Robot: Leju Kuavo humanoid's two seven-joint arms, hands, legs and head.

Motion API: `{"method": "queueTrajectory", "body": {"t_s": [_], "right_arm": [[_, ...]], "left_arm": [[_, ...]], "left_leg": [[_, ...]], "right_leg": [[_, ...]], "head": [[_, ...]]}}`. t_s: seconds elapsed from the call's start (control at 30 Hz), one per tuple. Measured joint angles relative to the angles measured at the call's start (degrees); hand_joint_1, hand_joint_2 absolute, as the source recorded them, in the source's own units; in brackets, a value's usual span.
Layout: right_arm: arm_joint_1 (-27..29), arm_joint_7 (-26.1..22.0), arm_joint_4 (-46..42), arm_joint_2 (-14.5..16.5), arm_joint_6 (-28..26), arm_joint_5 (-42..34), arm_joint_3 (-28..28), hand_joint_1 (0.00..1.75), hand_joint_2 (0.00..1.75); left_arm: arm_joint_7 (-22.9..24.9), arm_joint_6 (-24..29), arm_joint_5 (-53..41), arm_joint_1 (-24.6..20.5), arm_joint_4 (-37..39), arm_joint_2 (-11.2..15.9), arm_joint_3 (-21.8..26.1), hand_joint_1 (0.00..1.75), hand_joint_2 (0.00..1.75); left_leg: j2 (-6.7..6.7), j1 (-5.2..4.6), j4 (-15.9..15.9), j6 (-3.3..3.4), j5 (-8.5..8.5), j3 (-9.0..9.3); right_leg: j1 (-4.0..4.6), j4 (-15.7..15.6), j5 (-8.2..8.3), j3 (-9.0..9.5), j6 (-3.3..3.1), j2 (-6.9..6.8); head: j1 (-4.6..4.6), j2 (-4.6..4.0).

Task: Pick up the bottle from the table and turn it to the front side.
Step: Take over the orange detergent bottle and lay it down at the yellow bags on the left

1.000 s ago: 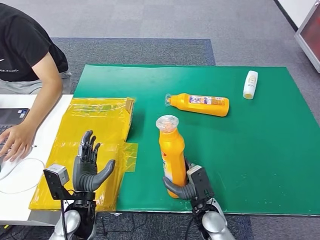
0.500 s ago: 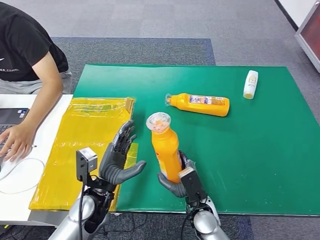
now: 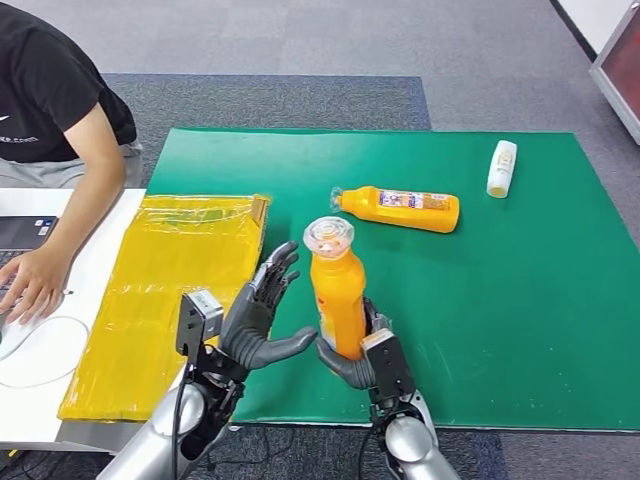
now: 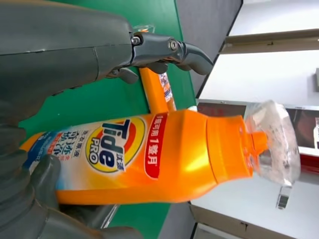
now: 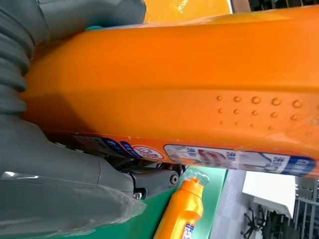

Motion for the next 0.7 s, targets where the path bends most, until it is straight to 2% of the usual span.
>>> {"method": "queueTrajectory", "body": {"t_s": [0.2,0.5,0.7], "right_arm": [[0.44,0.49,-2.11,-0.04,-0.12,0.06,1.06,1.71,1.75],[1.67,0.4,-6.27,-1.0,0.03,1.35,3.06,1.39,1.75],[1.37,0.51,-6.77,-1.55,-0.68,3.8,4.91,1.37,1.75]], "left_arm": [[-0.37,0.93,0.44,-0.02,0.01,-0.07,-0.44,0.0,1.75],[-1.08,1.1,2.93,0.0,-0.1,-0.24,-0.96,0.0,1.75],[0.83,-0.77,7.08,-0.03,-0.08,-0.17,-1.95,0.0,1.75]], "left_leg": [[0.0,0.0,0.0,0.0,0.0,-0.01],[0.0,0.0,0.0,0.0,0.0,-0.04],[0.0,0.0,0.0,0.0,0.0,-0.05]], "right_leg": [[0.0,0.0,-0.01,-0.04,-0.01,0.0],[0.0,0.0,-0.01,-0.05,0.0,0.0],[0.0,0.0,0.0,-0.07,-0.01,0.0]], "head": [[0.0,0.0],[0.01,0.0],[0.0,0.0]]}}
